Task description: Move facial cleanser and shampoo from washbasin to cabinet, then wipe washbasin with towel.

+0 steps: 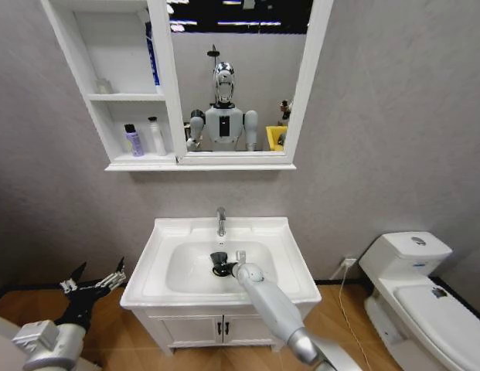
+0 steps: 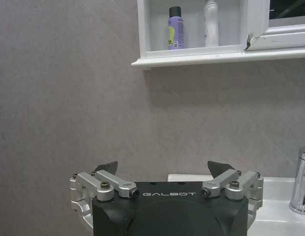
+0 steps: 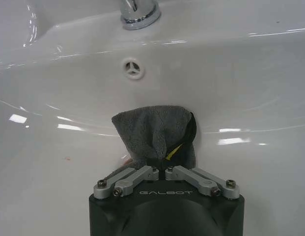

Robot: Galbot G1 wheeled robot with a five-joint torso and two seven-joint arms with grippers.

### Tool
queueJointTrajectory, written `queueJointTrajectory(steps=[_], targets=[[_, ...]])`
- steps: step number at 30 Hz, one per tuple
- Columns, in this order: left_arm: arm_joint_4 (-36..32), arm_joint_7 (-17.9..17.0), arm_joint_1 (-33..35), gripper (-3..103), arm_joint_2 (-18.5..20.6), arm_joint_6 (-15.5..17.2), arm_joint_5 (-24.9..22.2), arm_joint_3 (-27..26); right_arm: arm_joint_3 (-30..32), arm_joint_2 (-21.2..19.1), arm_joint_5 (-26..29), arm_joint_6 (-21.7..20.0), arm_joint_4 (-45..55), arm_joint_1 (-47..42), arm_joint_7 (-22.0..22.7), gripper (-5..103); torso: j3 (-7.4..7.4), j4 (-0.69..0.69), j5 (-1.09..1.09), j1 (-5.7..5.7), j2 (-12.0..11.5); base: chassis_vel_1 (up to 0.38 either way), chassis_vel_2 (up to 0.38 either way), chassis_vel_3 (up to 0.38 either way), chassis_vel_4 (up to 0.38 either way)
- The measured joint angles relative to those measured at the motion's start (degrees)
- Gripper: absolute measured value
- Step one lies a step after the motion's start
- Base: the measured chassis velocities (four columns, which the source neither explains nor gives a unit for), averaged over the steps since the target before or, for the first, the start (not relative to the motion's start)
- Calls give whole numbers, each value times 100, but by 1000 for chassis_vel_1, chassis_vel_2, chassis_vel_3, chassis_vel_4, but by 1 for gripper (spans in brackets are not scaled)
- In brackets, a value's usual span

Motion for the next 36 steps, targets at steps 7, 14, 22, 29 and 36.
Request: queueJointTrajectory(steps=[7, 14, 22, 29, 36], targets=[[0, 0, 0, 100, -1, 0, 0, 0, 78, -173, 27, -5, 24, -1, 2, 1, 0, 1, 0, 0, 0, 0, 0, 0, 0], [0, 0, 0, 100, 0, 0, 0, 0, -39, 54, -50, 102, -237, 117, -42, 1, 0, 0, -2, 0, 0, 0, 0, 0, 0], [0, 0, 0, 100, 0, 0, 0, 0, -190, 456, -118, 149, -456, 244, -59, 1, 0, 2, -2, 0, 0, 0, 0, 0, 0], [0, 0, 0, 100, 0, 0, 0, 0, -203, 636, -229, 235, -665, 272, -75, 1, 0, 2, -2, 0, 0, 0, 0, 0, 0], [0, 0, 0, 100, 0, 0, 0, 0, -123, 370, -254, 258, -515, 173, -30, 1, 0, 2, 0, 0, 0, 0, 0, 0, 0]])
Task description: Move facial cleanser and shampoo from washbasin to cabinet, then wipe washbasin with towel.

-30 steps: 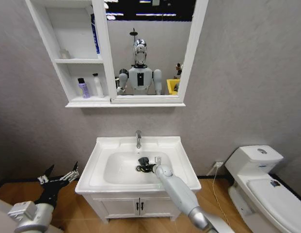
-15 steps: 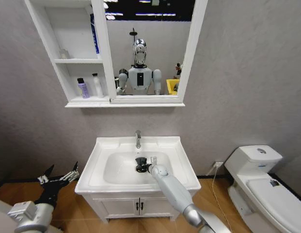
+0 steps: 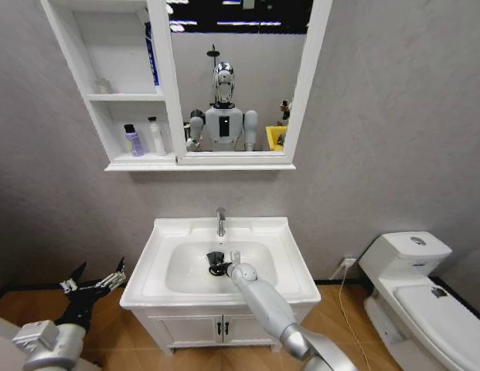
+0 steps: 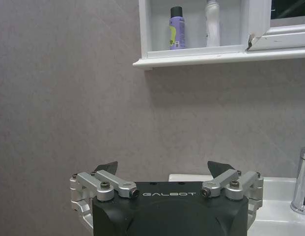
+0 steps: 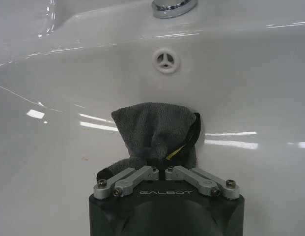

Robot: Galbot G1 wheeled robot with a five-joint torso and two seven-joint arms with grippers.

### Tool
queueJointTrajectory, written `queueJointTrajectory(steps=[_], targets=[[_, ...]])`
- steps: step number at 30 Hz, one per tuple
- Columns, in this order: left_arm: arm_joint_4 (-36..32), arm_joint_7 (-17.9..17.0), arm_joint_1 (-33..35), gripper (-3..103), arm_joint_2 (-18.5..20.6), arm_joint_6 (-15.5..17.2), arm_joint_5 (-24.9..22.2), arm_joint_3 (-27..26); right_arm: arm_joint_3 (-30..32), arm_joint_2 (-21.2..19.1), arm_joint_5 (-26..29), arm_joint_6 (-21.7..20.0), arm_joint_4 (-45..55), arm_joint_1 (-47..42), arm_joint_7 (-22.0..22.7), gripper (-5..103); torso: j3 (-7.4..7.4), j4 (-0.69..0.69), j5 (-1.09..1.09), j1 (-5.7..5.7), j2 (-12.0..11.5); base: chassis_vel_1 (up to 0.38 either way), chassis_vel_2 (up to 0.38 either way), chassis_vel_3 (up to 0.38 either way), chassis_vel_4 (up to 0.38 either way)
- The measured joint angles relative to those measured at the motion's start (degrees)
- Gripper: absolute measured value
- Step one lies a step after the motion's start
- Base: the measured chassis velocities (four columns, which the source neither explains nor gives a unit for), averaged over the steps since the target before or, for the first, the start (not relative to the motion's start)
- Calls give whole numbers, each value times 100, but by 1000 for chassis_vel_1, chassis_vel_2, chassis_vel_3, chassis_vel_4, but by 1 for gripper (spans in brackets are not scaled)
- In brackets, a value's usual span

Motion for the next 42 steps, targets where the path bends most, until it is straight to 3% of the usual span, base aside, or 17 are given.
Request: queueJointTrajectory(steps=[5, 12, 24, 30, 42], targets=[[0, 0, 0, 100, 0, 0, 0, 0, -9, -431, 202, -144, 403, -109, 81, 1, 0, -3, 0, 0, 0, 0, 0, 0, 0], [0, 0, 0, 100, 0, 0, 0, 0, 24, -485, 231, -166, 446, -109, 90, 1, 0, -2, -1, 0, 0, 0, 0, 0, 0], [0, 0, 0, 100, 0, 0, 0, 0, -297, 297, 62, -51, -175, 164, 5, 1, 0, 0, -2, 0, 0, 0, 0, 0, 0], [0, 0, 0, 100, 0, 0, 0, 0, -335, 452, 43, -45, -254, 200, 4, 1, 0, 0, -2, 0, 0, 0, 0, 0, 0], [0, 0, 0, 100, 0, 0, 0, 0, -52, -213, 187, -173, 277, -84, 137, 1, 0, -1, 0, 0, 0, 0, 0, 0, 0]])
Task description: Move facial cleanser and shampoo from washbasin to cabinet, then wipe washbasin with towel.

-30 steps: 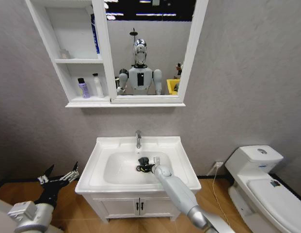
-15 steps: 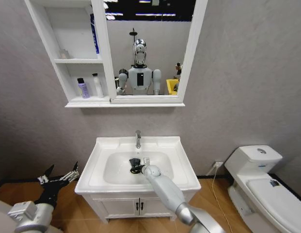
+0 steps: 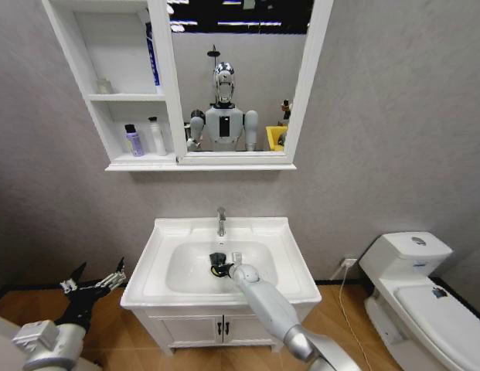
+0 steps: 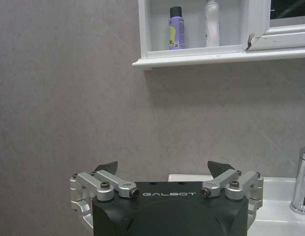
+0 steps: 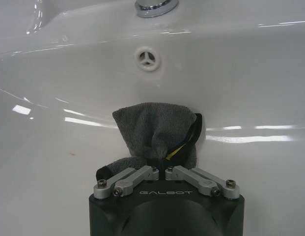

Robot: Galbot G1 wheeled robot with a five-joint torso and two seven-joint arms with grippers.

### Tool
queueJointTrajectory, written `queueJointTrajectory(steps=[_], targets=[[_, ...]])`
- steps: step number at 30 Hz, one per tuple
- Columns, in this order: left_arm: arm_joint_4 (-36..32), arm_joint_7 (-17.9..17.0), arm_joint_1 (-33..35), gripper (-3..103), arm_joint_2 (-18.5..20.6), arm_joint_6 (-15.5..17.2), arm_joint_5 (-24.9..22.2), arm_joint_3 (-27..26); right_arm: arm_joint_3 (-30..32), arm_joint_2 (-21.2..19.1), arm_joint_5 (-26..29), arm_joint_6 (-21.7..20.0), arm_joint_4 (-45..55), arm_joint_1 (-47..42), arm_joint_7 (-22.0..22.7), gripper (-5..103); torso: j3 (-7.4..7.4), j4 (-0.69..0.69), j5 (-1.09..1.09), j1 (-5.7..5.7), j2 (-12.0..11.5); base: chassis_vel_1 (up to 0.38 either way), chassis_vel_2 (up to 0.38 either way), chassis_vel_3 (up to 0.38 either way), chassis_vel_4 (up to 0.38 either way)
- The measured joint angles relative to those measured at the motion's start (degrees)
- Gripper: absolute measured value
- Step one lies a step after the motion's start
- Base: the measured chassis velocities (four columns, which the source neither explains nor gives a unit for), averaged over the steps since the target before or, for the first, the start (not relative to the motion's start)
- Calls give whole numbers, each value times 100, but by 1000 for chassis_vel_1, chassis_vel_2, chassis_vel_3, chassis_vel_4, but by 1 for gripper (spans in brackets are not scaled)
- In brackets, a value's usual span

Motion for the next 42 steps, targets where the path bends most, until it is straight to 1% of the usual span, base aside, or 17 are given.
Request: queueJointTrajectory(steps=[3, 7, 10, 14, 17, 18, 21, 24, 32, 34, 35, 37, 38, 41, 42], targets=[[0, 0, 0, 100, 0, 0, 0, 0, 163, -198, 178, -156, 341, -135, 227, 1, 0, 0, 0, 0, 0, 0, 0, 0, 0], [0, 0, -1, 100, 0, 0, 0, 0, 221, -300, 275, -229, 554, -225, 373, 1, 0, 1, 0, 0, 0, 0, 0, 0, 0], [0, 0, 0, 100, 0, 0, 0, 0, 320, -483, 339, -360, 937, -382, 516, 1, 0, -1, 0, 0, 0, 0, 0, 0, 0], [0, 0, 0, 100, 0, 0, 0, 0, 373, -554, 417, -406, 1132, -445, 658, 1, 0, 0, 0, 0, 0, 0, 0, 0, 0], [0, 0, 0, 100, 0, 0, 0, 0, 467, -683, 545, -506, 1411, -513, 905, 1, 0, 0, -1, 0, 0, 0, 0, 0, 0], [0, 0, 0, 100, 0, 0, 0, 0, 467, -683, 545, -506, 1411, -513, 905, 1, 0, 0, -1, 0, 0, 0, 0, 0, 0], [0, 0, 0, 100, 0, 0, 0, 0, 541, -826, 621, -674, 1652, -633, 969, 1, 0, -1, -1, 0, 0, 0, 0, 0, 0], [0, 0, 0, 100, 0, 0, 0, 0, 531, -851, 574, -702, 1717, -729, 965, 1, 0, 0, -1, 0, 0, 0, 0, 0, 0], [0, 0, -1, 100, 0, 0, 0, 0, 389, -726, 343, -729, 1615, -771, 835, 1, 0, 0, -2, 0, 0, 0, 0, 0, 0], [0, 0, 0, 100, 0, 0, 0, 0, 302, -547, 242, -650, 1361, -663, 765, 1, -1, 0, -2, 0, 0, 0, 0, 0, 0], [0, 0, 0, 100, 0, 0, 0, 0, 302, -547, 242, -650, 1361, -663, 765, 1, -1, 0, -2, 0, 0, 0, 0, 0, 0], [0, 0, 0, 100, 0, 0, 0, 0, 219, -304, 115, -543, 1005, -503, 696, 1, -1, 2, -2, 0, 0, 0, 0, 0, 0], [0, 0, 0, 100, 0, 0, 0, 0, 219, -304, 115, -543, 1005, -503, 696, 1, -1, 2, -2, 0, 0, 0, 0, 0, 0], [0, 0, 0, 100, 0, 0, 0, 0, 137, -17, 21, -393, 584, -291, 546, 1, 0, 1, -2, 0, 0, 0, 0, 0, 0], [0, 0, 0, 100, 0, 0, 0, 0, 137, -17, 21, -393, 584, -291, 546, 1, 0, 1, -2, 0, 0, 0, 0, 0, 0]])
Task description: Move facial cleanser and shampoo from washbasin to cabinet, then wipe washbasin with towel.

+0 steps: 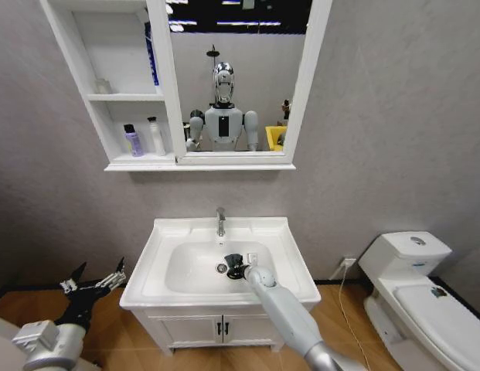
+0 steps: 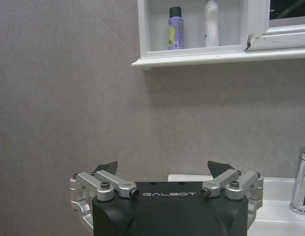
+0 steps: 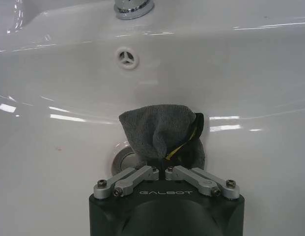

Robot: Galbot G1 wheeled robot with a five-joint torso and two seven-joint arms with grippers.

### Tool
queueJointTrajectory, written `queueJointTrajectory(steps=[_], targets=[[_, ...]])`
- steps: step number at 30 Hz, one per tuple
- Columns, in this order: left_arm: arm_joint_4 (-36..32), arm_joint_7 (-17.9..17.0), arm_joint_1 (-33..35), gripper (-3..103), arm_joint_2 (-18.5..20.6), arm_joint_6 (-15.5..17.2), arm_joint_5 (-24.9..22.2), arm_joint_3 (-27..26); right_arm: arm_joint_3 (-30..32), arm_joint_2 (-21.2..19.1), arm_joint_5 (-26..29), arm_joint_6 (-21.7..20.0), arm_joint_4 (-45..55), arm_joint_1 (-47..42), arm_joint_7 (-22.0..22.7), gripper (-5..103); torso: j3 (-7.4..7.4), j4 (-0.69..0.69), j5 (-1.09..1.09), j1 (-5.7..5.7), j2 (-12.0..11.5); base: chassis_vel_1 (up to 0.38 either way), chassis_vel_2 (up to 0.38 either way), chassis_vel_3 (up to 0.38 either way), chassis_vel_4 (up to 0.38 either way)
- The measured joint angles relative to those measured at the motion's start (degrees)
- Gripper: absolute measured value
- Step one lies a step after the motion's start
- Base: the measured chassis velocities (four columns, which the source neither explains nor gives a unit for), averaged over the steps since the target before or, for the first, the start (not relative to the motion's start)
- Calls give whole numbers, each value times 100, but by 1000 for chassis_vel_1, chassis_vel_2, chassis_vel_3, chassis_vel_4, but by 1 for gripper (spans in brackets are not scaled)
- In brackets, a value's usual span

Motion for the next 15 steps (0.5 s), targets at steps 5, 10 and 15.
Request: queueJointTrajectory(steps=[5, 10, 15], targets=[[0, 0, 0, 100, 0, 0, 0, 0, -17, 235, -36, 79, -288, 143, -92, 1, 0, 0, 0, 0, 0, 0, 0, 0, 0], [0, 0, 0, 100, 0, 0, 0, 0, 26, 189, -47, 80, -311, 132, -106, 1, 0, 2, 2, 0, 0, 0, 0, 0, 0], [0, 0, 0, 100, 0, 0, 0, 0, 101, -119, -89, 10, -73, -21, -77, 1, 0, 0, 2, 0, 0, 0, 0, 0, 0]])
